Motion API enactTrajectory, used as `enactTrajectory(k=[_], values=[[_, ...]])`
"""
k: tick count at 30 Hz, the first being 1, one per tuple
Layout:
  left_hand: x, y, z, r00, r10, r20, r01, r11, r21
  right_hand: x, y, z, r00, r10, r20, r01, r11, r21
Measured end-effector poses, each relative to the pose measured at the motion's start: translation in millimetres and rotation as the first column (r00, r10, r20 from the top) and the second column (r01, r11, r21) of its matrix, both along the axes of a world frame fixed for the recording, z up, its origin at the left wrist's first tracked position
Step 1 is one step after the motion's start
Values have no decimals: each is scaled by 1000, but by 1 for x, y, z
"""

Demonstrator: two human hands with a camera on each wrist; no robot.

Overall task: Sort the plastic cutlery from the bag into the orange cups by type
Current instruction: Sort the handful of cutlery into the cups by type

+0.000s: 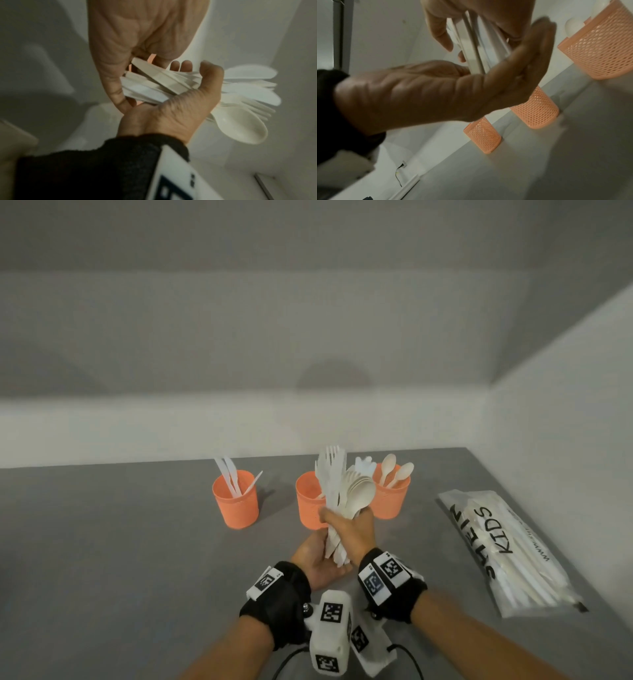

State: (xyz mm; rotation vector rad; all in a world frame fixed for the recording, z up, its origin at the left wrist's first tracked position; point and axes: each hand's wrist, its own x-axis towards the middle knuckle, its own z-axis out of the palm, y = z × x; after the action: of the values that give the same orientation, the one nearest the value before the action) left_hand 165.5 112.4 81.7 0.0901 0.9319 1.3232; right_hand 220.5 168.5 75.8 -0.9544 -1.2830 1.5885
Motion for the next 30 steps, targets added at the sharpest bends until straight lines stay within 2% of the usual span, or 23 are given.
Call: enactTrajectory(k=[5, 9, 11, 13, 15, 16, 18, 21, 25, 28, 30], values=[[-4, -5, -9, 992, -101, -75, 104, 994, 34, 5, 8, 6, 993, 100, 58, -97, 994, -58], [-19, -16, -15, 962, -207, -179, 221, 973, 63, 12, 22, 11, 960, 281, -13, -278, 940, -197], [-23, -19, -11, 916, -299, -268, 330, 940, 80, 14, 26, 11, 899, 436, -29, -429, 868, -249], [-22, -20, -5, 850, -392, -352, 440, 895, 65, 15, 22, 10, 799, 599, -52, -580, 746, -328], [-19, -19, -1, 813, -413, -411, 472, 881, 48, 13, 17, 8, 730, 680, -71, -651, 659, -375], [-16, -18, -1, 806, -399, -438, 460, 887, 39, 12, 15, 7, 727, 684, -68, -652, 655, -382], [-12, -15, -5, 790, -318, -524, 390, 920, 28, 10, 10, 7, 765, 644, -1, -600, 711, -367], [-5, -12, -11, 683, -226, -694, 322, 947, 9, 10, 7, 4, 807, 577, 125, -515, 791, -332], [-12, -19, -4, 528, -288, -799, 424, 904, -46, 4, 4, -5, 834, 539, 117, -482, 815, -323], [-27, -30, 5, 440, -360, -823, 477, 870, -126, 0, 5, -12, 917, 397, 33, -362, 866, -346], [-39, -35, 8, 389, -379, -839, 447, 875, -188, 2, 8, -15, 959, 284, 1, -266, 901, -342]])
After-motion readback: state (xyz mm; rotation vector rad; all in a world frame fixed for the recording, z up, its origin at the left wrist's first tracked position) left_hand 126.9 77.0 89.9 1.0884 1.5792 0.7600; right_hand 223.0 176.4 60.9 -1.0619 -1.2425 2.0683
